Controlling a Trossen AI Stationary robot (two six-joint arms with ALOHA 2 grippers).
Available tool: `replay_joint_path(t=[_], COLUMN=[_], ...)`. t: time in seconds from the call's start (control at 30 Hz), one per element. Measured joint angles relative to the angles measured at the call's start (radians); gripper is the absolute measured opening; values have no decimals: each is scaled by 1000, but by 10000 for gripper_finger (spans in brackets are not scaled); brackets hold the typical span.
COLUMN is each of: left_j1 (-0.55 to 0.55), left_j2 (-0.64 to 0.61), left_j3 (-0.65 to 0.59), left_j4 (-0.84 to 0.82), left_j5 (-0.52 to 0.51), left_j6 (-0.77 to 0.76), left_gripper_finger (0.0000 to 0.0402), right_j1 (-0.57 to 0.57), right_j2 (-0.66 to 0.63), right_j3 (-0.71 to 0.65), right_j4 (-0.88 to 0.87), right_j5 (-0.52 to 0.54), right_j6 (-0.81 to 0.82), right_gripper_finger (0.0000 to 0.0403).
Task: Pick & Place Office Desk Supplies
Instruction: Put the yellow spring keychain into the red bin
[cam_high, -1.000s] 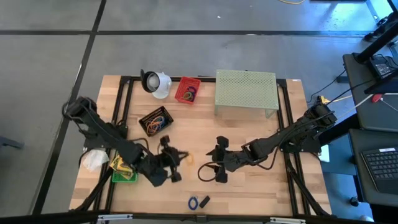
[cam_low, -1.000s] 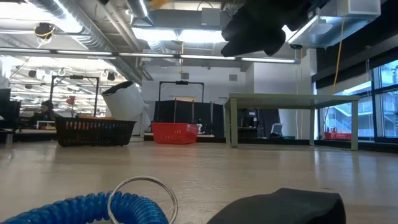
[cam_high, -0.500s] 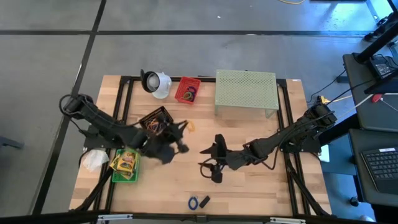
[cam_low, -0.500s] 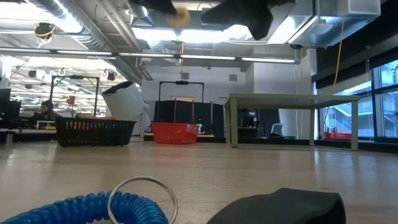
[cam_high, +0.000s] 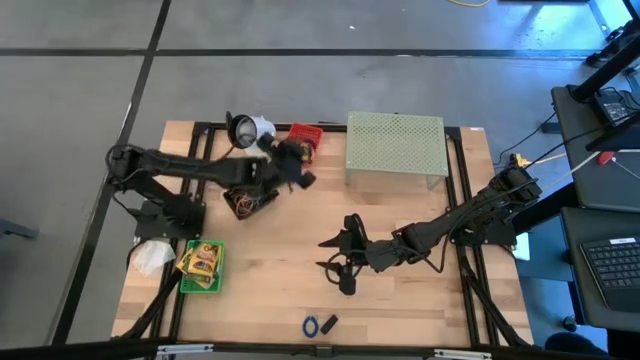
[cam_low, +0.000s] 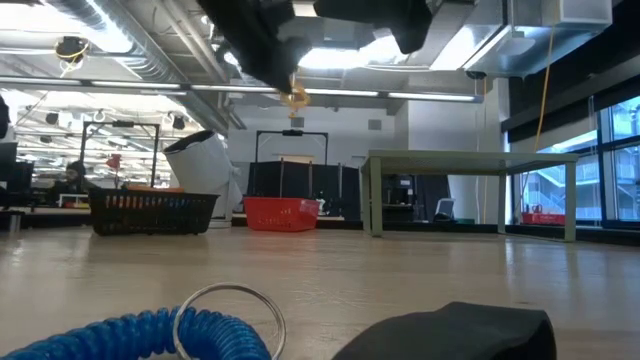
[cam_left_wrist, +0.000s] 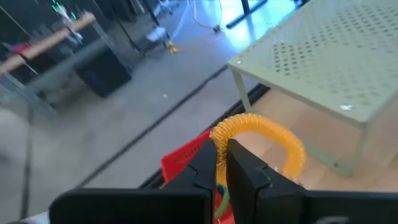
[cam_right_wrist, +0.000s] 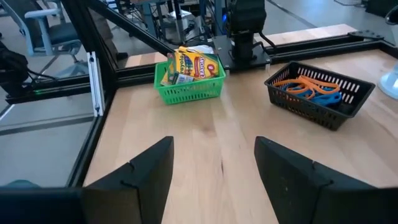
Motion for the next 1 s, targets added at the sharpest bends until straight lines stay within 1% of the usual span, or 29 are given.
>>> replay_joint_path(t=[0.07,0.2,0.4,0.7,0.87,1.0], left_j1=[55,150,250,318,329,329], left_j2=[13,49,138,269,301,302], left_j3=[0,0,0,0,0,0], left_j4=[21,66,94,118,119,123], left_j5=[54,124,211,237,227,225], left_j6=[14,32,34,34,34,47], left_gripper_finger=[15,15,17,31,45,66], right_j1=[0,0,0,0,0,0], right_j2=[0,0,0,0,0,0], right_j3=[0,0,0,0,0,0], right_j4=[2,3,0,-2,-4,-4], right_j5=[0,0,0,0,-1,-5], right_j6=[-17,-25,-25,-26,-26,-26], right_gripper_finger=[226,226,226,226,226,226])
